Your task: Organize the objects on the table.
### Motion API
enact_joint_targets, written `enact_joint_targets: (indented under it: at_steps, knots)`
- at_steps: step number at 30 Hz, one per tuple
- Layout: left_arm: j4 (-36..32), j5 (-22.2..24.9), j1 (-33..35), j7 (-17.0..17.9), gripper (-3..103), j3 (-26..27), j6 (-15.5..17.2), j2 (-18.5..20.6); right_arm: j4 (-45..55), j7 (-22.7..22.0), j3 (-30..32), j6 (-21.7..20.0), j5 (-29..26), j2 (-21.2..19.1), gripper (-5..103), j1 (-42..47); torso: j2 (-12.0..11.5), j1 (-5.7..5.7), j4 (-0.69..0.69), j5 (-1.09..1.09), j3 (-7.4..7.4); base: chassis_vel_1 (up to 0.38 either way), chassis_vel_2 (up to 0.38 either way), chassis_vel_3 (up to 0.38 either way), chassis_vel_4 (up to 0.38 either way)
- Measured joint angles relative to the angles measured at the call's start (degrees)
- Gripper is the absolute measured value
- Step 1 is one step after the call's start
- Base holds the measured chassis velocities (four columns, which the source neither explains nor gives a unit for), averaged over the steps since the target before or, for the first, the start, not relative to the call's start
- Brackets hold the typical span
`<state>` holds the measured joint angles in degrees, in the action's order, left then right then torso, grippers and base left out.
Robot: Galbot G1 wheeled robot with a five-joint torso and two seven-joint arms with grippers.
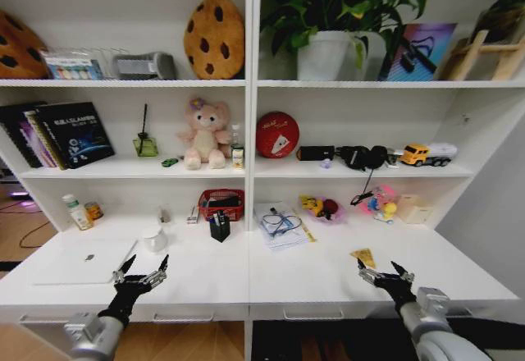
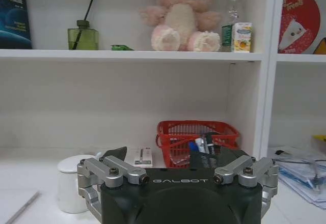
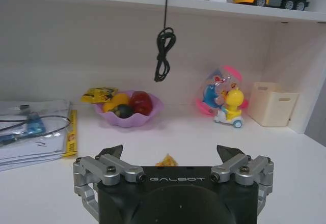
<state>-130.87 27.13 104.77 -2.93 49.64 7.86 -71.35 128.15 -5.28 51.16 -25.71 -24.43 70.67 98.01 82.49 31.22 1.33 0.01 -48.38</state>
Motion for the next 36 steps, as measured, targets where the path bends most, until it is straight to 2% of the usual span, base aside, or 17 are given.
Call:
enact_joint_targets:
  at_steps: [3, 6, 7, 9, 10, 13, 14, 15, 16, 18, 22, 27, 30, 31, 33, 35, 36]
  knots:
    - [0.0, 0.0, 0.0, 0.0, 100, 0.0, 0.0, 0.0, -0.5, -0.7, -0.7, 0.1, 1.0, 0.1, 100, -0.4, 0.0, 0.01, 0.03, -0.03, -0.01, -0.321, -0.315, 0.321, 0.332]
    - [0.0, 0.0, 0.0, 0.0, 100, 0.0, 0.0, 0.0, -1.8, -1.0, -1.3, 0.1, 2.3, -0.1, 100, -1.4, 0.0, -0.01, 0.02, 0.04, 0.0, -0.332, -0.316, 0.318, 0.298]
    - [0.0, 0.0, 0.0, -0.1, 100, 0.0, 0.0, 0.0, -3.4, -0.5, -1.9, 0.2, 3.9, -0.6, 100, -2.8, 0.0, -0.01, -0.01, -0.02, 0.0, -0.224, -0.319, 0.193, 0.247]
    - [0.0, 0.0, 0.0, -0.1, 100, 0.0, 0.0, 0.0, -5.1, 1.2, -2.8, 0.4, 4.7, -1.4, 100, -4.1, 0.0, 0.01, 0.03, 0.02, -0.01, -0.13, -0.239, 0.193, 0.097]
    - [0.0, 0.0, 0.0, -0.1, 100, 0.0, 0.0, 0.0, -6.6, 3.4, -3.6, 0.5, 4.8, -2.4, 100, -5.1, 0.0, 0.0, 0.0, 0.06, -0.01, -0.13, -0.149, 0.131, 0.097]
    - [0.0, 0.0, 0.0, -0.1, 100, 0.0, 0.0, 0.0, -10.3, 11.7, -5.8, 0.5, 5.0, -6.3, 100, -7.6, 0.0, 0.01, 0.04, -0.02, -0.01, -0.011, -0.085, 0.052, 0.02]
    - [0.0, 0.0, 0.0, -0.1, 100, 0.0, 0.0, 0.0, -10.3, 11.7, -5.8, 0.5, 5.0, -6.3, 100, -7.6, 0.0, 0.01, 0.04, -0.02, -0.01, -0.012, -0.053, 0.01, -0.014]
    - [0.0, 0.0, 0.0, -0.1, 100, 0.0, 0.0, 0.0, -11.1, 14.4, -6.2, 0.6, 5.4, -7.6, 100, -8.1, 0.0, 0.03, 0.03, 0.03, -0.02, 0.004, -0.003, 0.01, -0.063]
    - [0.0, 0.0, 0.0, -0.1, 100, 0.0, 0.0, 0.0, -11.9, 17.9, -6.5, 1.0, 6.0, -9.2, 100, -8.5, 0.0, 0.02, -0.01, -0.02, -0.01, 0.041, 0.103, -0.014, -0.063]
    - [0.0, 0.0, 0.0, -0.1, 100, 0.0, 0.0, 0.0, -12.3, 21.2, -6.7, 1.5, 6.4, -10.7, 100, -8.6, 0.0, 0.01, -0.01, -0.06, 0.0, 0.057, 0.112, -0.038, -0.072]
    - [0.0, 0.0, 0.0, 0.0, 100, 0.0, 0.0, 0.0, -13.4, 22.5, -7.7, 1.6, 6.2, -11.5, 100, -9.4, 0.0, 0.01, 0.02, -0.04, 0.0, 0.046, 0.076, -0.035, -0.036]
    - [0.0, 0.0, 0.0, 0.0, 100, 0.0, 0.0, 0.0, -16.4, 20.5, -10.1, 1.5, 6.2, -11.0, 102, -12.4, 0.0, 0.0, 0.02, 0.02, -0.01, 0.0, 0.0, 0.0, 0.0]
    - [0.0, 0.0, 0.0, 0.0, 100, 0.0, 0.0, 0.0, -19.8, 19.1, -12.5, 1.5, 6.2, -10.6, 91, -15.7, 0.0, 0.01, 0.01, 0.0, -0.01, 0.0, 0.0, 0.0, 0.0]
    - [0.0, 0.0, 0.0, 0.0, 100, 0.0, 0.0, 0.0, -19.8, 19.1, -12.5, 1.5, 6.2, -10.6, 91, -15.7, 0.0, 0.01, 0.01, 0.0, -0.01, 0.0, 0.0, 0.0, 0.0]
    - [0.0, 0.0, 0.0, 0.0, 100, 0.0, 0.0, 0.0, -21.7, 18.9, -13.6, 1.7, 6.1, -10.2, 80, -17.6, 0.0, 0.01, 0.0, 0.0, -0.01, 0.0, 0.0, 0.0, 0.0]
    - [0.0, 0.0, 0.0, 0.0, 100, 0.0, 0.0, 0.0, -22.0, 18.9, -13.8, 1.8, 6.0, -10.2, 80, -17.9, 0.0, 0.01, 0.0, -0.01, -0.01, 0.0, 0.0, 0.0, 0.0]
    - [0.0, 0.0, 0.0, 0.0, 100, 0.0, 0.0, 0.0, -22.8, 18.8, -14.1, 1.9, 5.8, -10.1, 74, -18.6, 0.0, 0.01, 0.0, -0.02, -0.01, 0.0, 0.0, 0.0, 0.0]
